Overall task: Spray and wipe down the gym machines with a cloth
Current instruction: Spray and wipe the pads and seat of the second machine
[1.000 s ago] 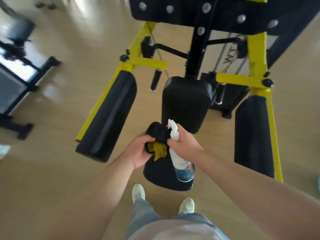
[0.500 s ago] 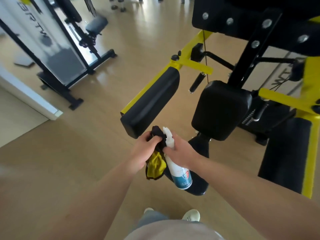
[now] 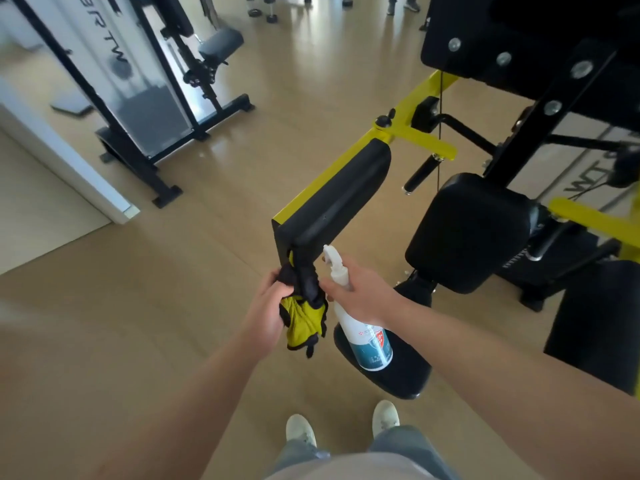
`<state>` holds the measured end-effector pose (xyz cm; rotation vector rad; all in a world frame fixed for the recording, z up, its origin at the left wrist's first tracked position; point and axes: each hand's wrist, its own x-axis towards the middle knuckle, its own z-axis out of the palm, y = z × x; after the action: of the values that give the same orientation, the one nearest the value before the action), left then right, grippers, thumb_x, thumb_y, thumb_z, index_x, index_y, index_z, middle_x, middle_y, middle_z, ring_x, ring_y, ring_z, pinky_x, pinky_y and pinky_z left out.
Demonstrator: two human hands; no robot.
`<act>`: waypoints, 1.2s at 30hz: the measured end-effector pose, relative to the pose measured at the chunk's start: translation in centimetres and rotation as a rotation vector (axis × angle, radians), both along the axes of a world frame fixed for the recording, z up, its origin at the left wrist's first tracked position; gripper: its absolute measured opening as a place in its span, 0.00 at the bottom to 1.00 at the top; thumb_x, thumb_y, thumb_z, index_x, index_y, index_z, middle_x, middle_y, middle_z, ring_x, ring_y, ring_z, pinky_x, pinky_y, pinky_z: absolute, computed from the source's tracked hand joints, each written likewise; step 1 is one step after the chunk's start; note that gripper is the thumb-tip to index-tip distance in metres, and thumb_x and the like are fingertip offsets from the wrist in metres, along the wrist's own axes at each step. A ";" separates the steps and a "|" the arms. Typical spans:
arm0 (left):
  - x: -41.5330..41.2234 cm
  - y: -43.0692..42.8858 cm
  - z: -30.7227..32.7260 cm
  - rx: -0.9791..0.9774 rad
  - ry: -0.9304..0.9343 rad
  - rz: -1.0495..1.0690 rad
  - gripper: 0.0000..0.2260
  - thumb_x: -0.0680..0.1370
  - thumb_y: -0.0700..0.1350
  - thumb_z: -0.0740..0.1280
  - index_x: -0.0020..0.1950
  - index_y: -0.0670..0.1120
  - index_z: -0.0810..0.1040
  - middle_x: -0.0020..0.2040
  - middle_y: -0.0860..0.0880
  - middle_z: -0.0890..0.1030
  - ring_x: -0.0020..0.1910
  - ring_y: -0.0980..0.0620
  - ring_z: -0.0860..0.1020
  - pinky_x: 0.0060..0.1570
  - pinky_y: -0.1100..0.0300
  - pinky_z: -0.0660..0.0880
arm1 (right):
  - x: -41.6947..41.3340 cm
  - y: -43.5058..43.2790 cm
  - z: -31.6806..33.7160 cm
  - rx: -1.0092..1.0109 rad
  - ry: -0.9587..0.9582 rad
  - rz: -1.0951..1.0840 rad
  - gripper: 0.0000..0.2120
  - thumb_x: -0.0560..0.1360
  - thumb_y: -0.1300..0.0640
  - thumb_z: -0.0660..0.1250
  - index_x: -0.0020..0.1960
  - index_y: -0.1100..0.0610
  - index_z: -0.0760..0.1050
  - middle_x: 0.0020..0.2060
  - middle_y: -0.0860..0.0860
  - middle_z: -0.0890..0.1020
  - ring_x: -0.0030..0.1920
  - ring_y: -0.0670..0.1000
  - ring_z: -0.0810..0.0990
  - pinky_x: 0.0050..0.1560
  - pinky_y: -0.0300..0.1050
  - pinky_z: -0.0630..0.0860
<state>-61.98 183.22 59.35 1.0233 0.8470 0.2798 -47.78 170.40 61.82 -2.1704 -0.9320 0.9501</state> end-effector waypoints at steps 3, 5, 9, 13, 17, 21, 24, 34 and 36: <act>-0.3 -0.4 -0.4 -0.034 -0.033 -0.035 0.30 0.67 0.31 0.58 0.69 0.45 0.74 0.60 0.39 0.83 0.56 0.40 0.83 0.52 0.47 0.82 | 0.9 0.3 0.2 0.028 0.025 0.050 0.24 0.85 0.44 0.62 0.78 0.47 0.62 0.57 0.50 0.80 0.53 0.53 0.80 0.54 0.47 0.75; -0.5 -1.4 -0.3 -0.020 -0.071 -0.060 0.31 0.72 0.25 0.56 0.70 0.48 0.74 0.60 0.45 0.84 0.57 0.45 0.84 0.51 0.51 0.82 | 1.6 0.3 0.1 0.066 0.059 0.063 0.20 0.85 0.46 0.63 0.74 0.47 0.66 0.53 0.47 0.80 0.50 0.50 0.80 0.53 0.46 0.76; -0.2 -4.7 0.6 0.111 -0.028 0.021 0.24 0.81 0.27 0.61 0.69 0.52 0.76 0.60 0.50 0.84 0.54 0.48 0.84 0.47 0.51 0.82 | 3.1 -0.2 0.0 0.128 0.197 0.165 0.12 0.82 0.46 0.66 0.64 0.44 0.73 0.50 0.47 0.84 0.51 0.51 0.84 0.59 0.58 0.82; 0.7 -6.7 0.6 0.302 0.076 0.121 0.21 0.80 0.33 0.68 0.69 0.53 0.76 0.62 0.48 0.83 0.61 0.47 0.82 0.57 0.48 0.82 | 3.8 -0.9 0.3 0.149 0.274 0.279 0.07 0.84 0.50 0.65 0.61 0.47 0.77 0.48 0.47 0.85 0.51 0.49 0.85 0.53 0.47 0.80; 1.0 -8.4 1.0 0.233 0.067 0.229 0.19 0.81 0.35 0.67 0.68 0.53 0.76 0.62 0.48 0.83 0.59 0.47 0.83 0.54 0.52 0.82 | 4.1 -1.5 1.1 0.148 0.329 0.351 0.04 0.85 0.54 0.64 0.58 0.47 0.78 0.48 0.48 0.85 0.48 0.47 0.85 0.47 0.40 0.78; 0.4 -8.4 1.9 0.315 0.095 0.258 0.19 0.80 0.35 0.69 0.63 0.57 0.77 0.60 0.50 0.83 0.57 0.49 0.83 0.52 0.54 0.83 | 4.1 -1.5 1.1 0.148 0.261 0.370 0.08 0.84 0.52 0.65 0.61 0.52 0.77 0.50 0.51 0.85 0.50 0.51 0.84 0.51 0.46 0.81; -0.1 -7.9 2.3 0.387 0.140 0.304 0.21 0.78 0.36 0.72 0.66 0.55 0.75 0.62 0.49 0.81 0.60 0.47 0.82 0.54 0.49 0.83 | 4.2 -1.2 0.6 0.142 0.184 0.375 0.11 0.84 0.51 0.65 0.66 0.47 0.72 0.49 0.48 0.83 0.52 0.51 0.82 0.53 0.47 0.79; -0.5 -7.7 2.3 0.484 0.206 0.410 0.23 0.78 0.37 0.73 0.68 0.56 0.73 0.60 0.55 0.80 0.57 0.52 0.81 0.52 0.54 0.83 | 4.7 1.1 0.9 0.184 -0.027 0.305 0.10 0.83 0.46 0.65 0.60 0.47 0.68 0.45 0.47 0.79 0.46 0.50 0.80 0.48 0.47 0.78; -0.3 -7.8 2.2 0.480 0.193 0.411 0.23 0.78 0.37 0.72 0.67 0.57 0.72 0.60 0.55 0.79 0.57 0.52 0.81 0.50 0.57 0.83 | 4.6 1.3 0.7 0.152 -0.047 0.307 0.10 0.83 0.46 0.65 0.58 0.50 0.70 0.46 0.49 0.80 0.45 0.50 0.80 0.45 0.44 0.77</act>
<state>-62.28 175.41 61.58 1.3294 1.1992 0.7705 -43.16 171.74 62.51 -1.9640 -1.3430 0.9364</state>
